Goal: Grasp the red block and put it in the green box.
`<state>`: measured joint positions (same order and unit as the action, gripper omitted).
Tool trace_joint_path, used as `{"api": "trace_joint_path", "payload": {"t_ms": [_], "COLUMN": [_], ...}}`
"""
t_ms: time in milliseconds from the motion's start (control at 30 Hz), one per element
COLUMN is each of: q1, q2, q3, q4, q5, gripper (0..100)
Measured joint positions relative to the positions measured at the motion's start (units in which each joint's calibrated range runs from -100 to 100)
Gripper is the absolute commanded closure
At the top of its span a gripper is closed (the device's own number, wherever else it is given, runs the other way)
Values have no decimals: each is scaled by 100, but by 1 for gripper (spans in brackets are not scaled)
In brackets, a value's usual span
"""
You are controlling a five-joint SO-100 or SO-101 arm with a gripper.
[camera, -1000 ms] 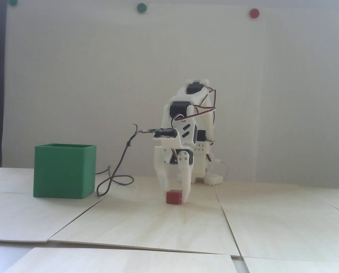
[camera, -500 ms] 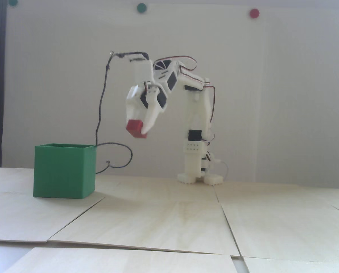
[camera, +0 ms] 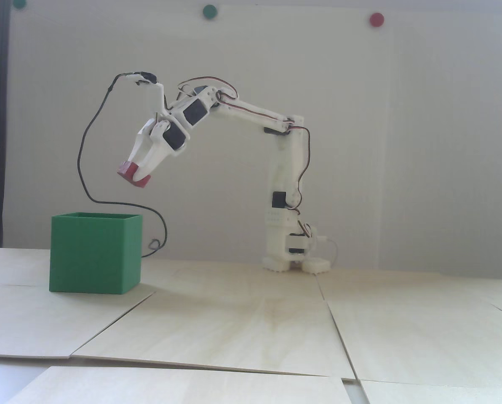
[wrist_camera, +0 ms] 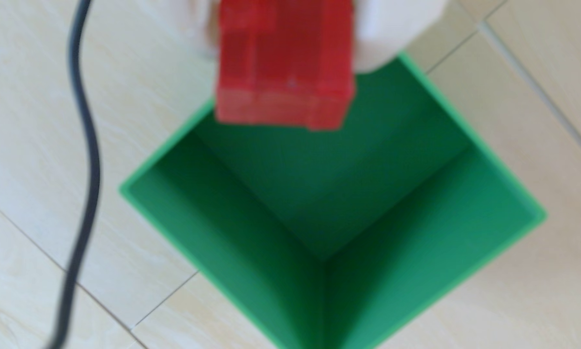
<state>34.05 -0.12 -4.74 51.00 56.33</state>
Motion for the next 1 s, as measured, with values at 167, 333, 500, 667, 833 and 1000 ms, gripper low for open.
{"api": "trace_joint_path", "payload": {"t_ms": [167,333,500,667,833,1000], "q1": [0,-466,-833,-848,-802,-718], "q2": [0,33,506,1071,1934,2549], "q3": [0,-9,-474,-1209,-2578,-3527], "q4": [0,0,0,0,0,0], "q5": [0,-134,-205,-216,-308,-334], "gripper": [98,98,98,98,98,98]}}
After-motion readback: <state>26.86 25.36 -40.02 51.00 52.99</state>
